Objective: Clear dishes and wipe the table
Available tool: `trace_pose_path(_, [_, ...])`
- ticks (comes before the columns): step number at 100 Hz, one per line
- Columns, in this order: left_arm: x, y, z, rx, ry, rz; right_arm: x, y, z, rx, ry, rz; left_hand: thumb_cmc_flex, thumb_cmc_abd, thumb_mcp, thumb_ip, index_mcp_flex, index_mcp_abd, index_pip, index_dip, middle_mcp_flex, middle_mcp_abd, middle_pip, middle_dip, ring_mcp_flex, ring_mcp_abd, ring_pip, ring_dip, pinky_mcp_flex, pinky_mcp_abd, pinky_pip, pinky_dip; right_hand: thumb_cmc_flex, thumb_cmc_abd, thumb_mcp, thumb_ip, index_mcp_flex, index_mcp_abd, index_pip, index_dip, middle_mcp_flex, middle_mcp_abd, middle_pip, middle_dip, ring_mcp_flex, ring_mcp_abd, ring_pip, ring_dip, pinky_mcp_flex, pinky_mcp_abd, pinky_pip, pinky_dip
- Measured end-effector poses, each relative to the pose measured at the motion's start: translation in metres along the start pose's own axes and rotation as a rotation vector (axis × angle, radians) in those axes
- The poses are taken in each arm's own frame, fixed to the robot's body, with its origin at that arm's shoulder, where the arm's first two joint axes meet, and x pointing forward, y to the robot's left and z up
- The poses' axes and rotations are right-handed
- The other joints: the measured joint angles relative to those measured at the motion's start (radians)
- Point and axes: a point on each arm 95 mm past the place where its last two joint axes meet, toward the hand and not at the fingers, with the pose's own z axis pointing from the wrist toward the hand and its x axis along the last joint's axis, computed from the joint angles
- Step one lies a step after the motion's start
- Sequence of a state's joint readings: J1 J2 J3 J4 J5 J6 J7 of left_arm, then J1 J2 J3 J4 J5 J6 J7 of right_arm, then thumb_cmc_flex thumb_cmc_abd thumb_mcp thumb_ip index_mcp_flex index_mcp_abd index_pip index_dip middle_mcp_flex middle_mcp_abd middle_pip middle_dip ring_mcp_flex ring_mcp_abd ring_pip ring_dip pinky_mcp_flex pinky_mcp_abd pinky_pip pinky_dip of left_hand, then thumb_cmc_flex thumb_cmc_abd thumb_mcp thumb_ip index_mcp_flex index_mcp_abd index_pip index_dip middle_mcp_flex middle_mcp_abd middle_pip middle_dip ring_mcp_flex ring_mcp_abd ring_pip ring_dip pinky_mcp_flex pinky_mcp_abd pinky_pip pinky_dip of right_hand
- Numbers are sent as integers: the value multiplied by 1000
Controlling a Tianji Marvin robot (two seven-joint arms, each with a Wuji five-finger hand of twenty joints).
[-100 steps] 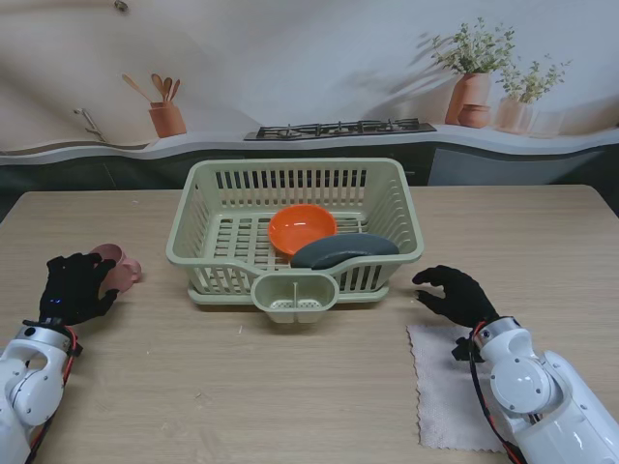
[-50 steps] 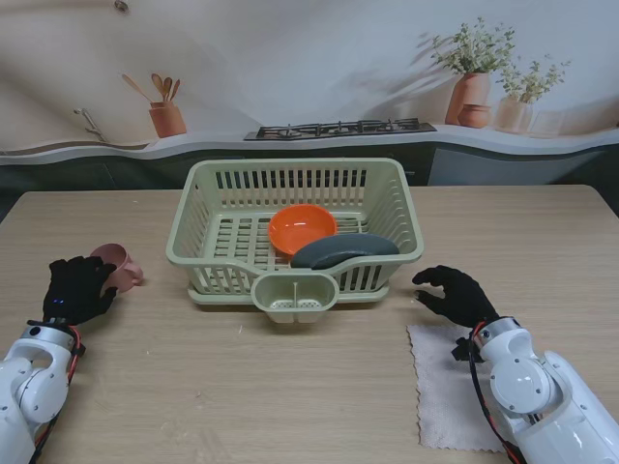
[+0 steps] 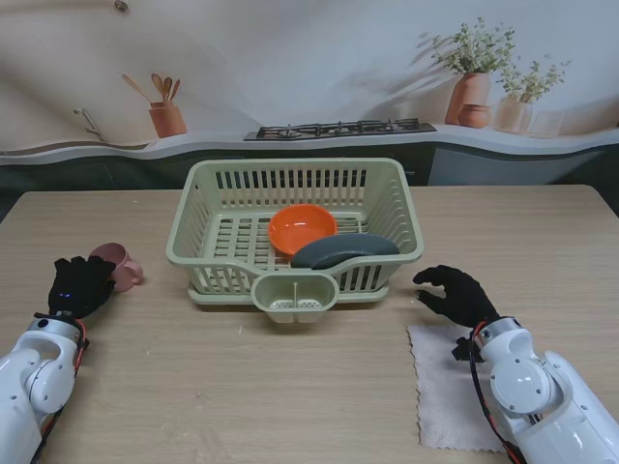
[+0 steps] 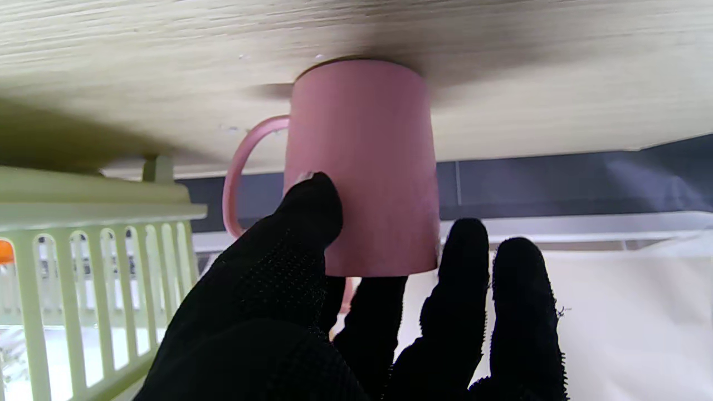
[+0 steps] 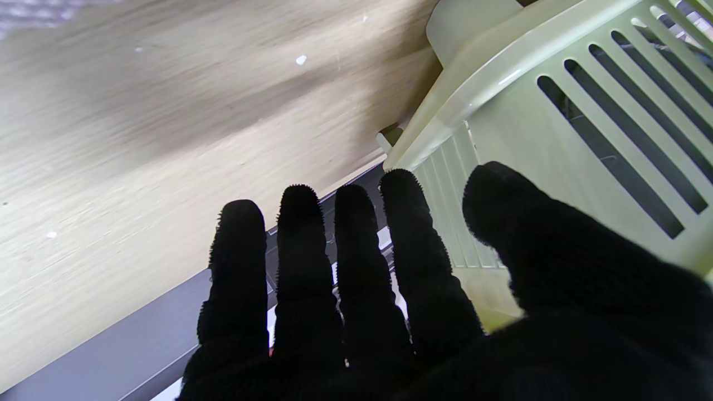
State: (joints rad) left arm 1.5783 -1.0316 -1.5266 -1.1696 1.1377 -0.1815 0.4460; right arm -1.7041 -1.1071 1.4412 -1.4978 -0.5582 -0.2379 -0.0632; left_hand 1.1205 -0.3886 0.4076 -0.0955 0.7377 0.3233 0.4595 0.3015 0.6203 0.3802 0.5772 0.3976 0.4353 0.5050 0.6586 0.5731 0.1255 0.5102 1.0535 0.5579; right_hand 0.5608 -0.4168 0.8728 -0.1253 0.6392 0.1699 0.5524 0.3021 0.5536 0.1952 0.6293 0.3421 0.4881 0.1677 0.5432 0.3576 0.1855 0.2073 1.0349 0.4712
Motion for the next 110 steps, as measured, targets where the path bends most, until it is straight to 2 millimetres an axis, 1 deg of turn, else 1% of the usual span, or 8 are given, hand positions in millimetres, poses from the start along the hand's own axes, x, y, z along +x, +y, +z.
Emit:
trace_pose_path(17, [1,0,3,5,-1,4,0,1,0,-2,0,0,58,0,-11,-1,54,15,111,6,129,30,-12,87,110,56,108,42,116,25,107,79,0,0,0,0,0,0,0,0,0,0,0,0,0,0,0,0,0,0,0,0])
trace_pose_path(26, [2,1,4,13,5,15,0,1,0,-2,-1,0,54,-30,47,-7,64,47,140,6,180,41,-23,106,175,70,158,68,189,53,147,120,0,0,0,0,0,0,0,0,0,0,0,0,0,0,0,0,0,0,0,0])
trace_pose_path(38, [3,3,4,8,8,27,0,1,0,-2,-1,1,43,-78,142,-8,128,36,184,14,226,59,-25,114,246,110,220,108,267,112,207,167,0,0,0,0,0,0,0,0,0,0,0,0,0,0,0,0,0,0,0,0])
trace_pose_path(55, [2,6,3,32,17,31,-1,1,0,-3,-1,1,15,-108,189,-9,129,25,216,53,258,59,-15,127,323,119,270,167,330,146,269,217,0,0,0,0,0,0,0,0,0,0,0,0,0,0,0,0,0,0,0,1])
trace_pose_path(61, [2,5,2,36,32,27,-1,1,0,-3,-1,2,15,-116,200,-30,129,24,228,58,268,59,-7,131,335,119,282,181,344,148,282,224,-1,0,0,0,0,0,0,0,0,0,0,0,0,0,0,0,0,0,0,9])
trace_pose_path(78, [2,0,1,76,95,27,0,1,0,-4,-1,3,3,-156,225,-31,129,23,269,79,304,60,47,137,399,106,308,219,401,148,317,246,-2,0,0,0,0,0,0,0,0,0,0,0,0,0,0,0,0,0,0,10])
trace_pose_path(89, [-2,-5,1,99,109,27,0,1,0,-4,1,4,3,-166,236,-51,129,24,290,85,305,60,64,137,415,101,324,244,420,148,334,256,-2,0,0,0,0,0,0,0,0,0,0,0,0,0,0,0,0,0,0,10])
trace_pose_path(110, [-8,-26,1,127,134,8,-1,2,0,-5,-1,5,3,-169,237,-63,128,24,304,122,306,60,93,137,446,94,366,287,453,149,380,270,-13,0,1,0,0,0,0,0,0,0,0,0,0,0,0,0,0,0,0,10])
